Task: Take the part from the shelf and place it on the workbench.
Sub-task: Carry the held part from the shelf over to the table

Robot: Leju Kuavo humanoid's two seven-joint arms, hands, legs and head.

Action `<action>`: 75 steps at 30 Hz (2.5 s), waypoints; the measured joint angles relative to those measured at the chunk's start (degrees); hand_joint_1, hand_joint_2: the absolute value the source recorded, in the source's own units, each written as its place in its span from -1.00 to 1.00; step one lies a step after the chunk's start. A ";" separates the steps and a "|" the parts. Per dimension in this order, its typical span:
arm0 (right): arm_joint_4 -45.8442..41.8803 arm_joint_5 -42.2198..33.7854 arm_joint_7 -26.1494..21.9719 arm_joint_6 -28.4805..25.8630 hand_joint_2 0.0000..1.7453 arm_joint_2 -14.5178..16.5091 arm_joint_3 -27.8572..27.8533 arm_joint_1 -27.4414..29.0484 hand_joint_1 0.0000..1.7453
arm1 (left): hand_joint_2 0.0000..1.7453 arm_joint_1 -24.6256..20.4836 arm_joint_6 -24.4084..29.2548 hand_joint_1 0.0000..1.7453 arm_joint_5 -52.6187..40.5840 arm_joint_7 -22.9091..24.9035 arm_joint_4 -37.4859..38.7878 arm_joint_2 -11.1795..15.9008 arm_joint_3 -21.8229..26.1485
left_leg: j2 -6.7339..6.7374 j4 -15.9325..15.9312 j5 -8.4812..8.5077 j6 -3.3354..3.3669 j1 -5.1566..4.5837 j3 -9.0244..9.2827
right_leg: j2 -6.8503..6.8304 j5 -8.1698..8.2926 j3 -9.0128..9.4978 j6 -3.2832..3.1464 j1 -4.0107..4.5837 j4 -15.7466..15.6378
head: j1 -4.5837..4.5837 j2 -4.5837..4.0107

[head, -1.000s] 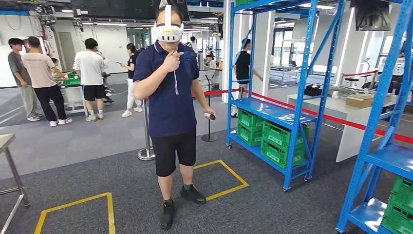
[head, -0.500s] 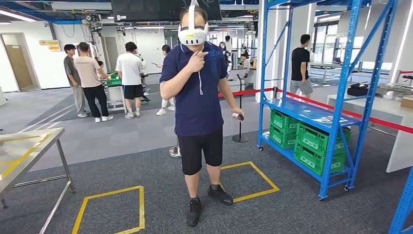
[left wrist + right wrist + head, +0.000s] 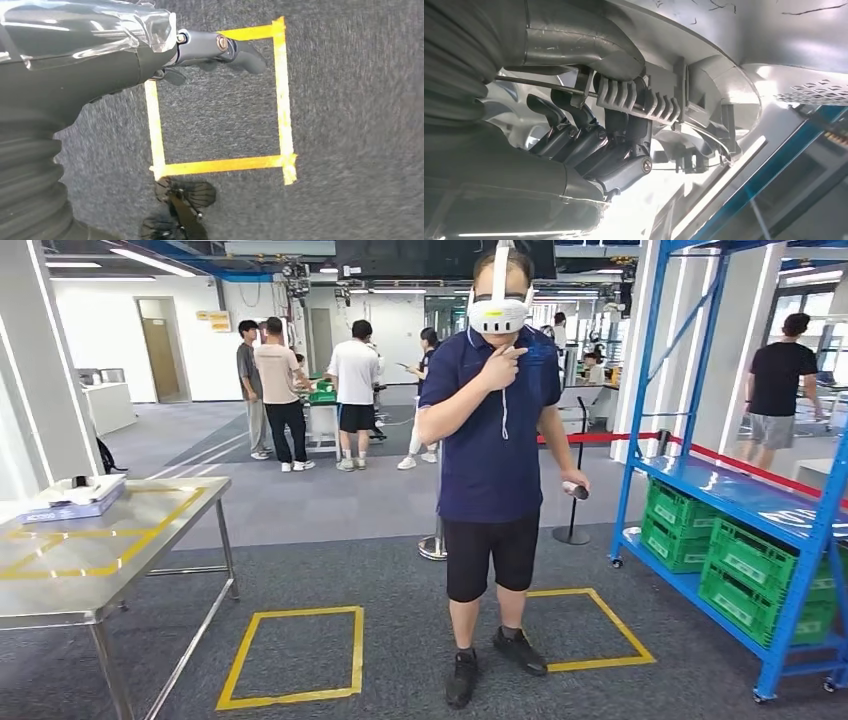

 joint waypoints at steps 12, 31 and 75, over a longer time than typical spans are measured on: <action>0.52 -1.56 1.28 0.75 1.00 0.68 0.31 -1.31 0.92 | 1.00 2.55 1.49 -1.00 5.39 3.71 -0.44 0.09 -0.74 | -5.19 2.95 -1.61 -2.52 0.70 -1.69 | 1.05 7.63 5.75 0.11 -0.88 -14.13 | -0.09 0.00; 0.77 -3.85 2.30 0.75 1.00 1.26 0.52 -2.10 0.92 | 1.00 5.32 2.60 -1.00 10.47 6.81 -3.23 0.03 -4.86 | 0.72 0.37 0.10 -0.09 0.15 -0.08 | -0.44 1.12 1.42 0.04 -0.02 -2.36 | -0.16 0.02; 0.95 -2.89 2.51 -0.75 1.00 0.49 -0.32 -0.75 0.92 | 1.00 -0.18 -1.01 -1.00 -4.54 -1.97 -1.73 0.13 2.70 | -2.29 7.30 -4.41 -2.66 0.68 -3.40 | 0.58 8.64 4.69 -0.25 -0.83 -14.02 | -0.34 0.00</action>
